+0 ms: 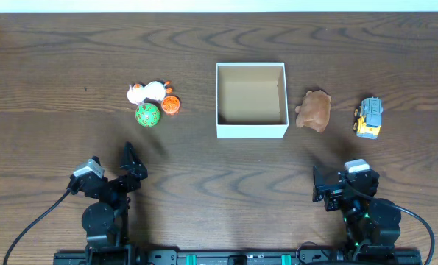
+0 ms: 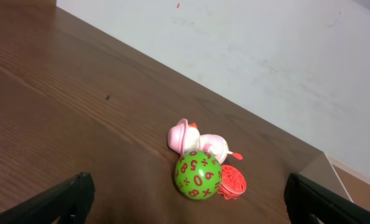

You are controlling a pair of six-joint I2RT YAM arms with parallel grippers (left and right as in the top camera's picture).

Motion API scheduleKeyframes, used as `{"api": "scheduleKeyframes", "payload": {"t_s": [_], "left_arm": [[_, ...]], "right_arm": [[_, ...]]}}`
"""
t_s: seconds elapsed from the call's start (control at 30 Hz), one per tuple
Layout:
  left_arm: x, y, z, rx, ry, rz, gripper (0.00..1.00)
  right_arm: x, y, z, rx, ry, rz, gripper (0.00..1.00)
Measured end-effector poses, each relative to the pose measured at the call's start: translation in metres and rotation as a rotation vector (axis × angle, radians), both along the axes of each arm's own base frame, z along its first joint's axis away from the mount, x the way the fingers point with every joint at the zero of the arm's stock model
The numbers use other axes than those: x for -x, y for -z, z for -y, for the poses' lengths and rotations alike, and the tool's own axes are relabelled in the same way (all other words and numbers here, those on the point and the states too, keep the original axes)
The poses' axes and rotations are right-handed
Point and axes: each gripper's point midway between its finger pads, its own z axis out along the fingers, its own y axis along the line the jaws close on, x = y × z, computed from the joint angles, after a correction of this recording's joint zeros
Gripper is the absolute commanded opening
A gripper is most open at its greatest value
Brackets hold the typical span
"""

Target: Pack container

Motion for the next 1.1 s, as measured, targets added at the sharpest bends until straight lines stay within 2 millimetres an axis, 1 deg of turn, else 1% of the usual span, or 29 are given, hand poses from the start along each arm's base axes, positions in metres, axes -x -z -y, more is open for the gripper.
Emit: {"api": "scheduleKeyframes", "payload": {"t_s": [0.87,1.1], "left_arm": [[0.000,0.000,0.000,0.000,0.000,0.000,0.98],[0.002,-0.001,0.002,0.004,0.012,-0.021,0.98]], "right_arm": [[0.000,0.000,0.000,0.000,0.000,0.002,0.99],[-0.003,-0.017,-0.010,-0.053,-0.047,0.056,0.99]]}}
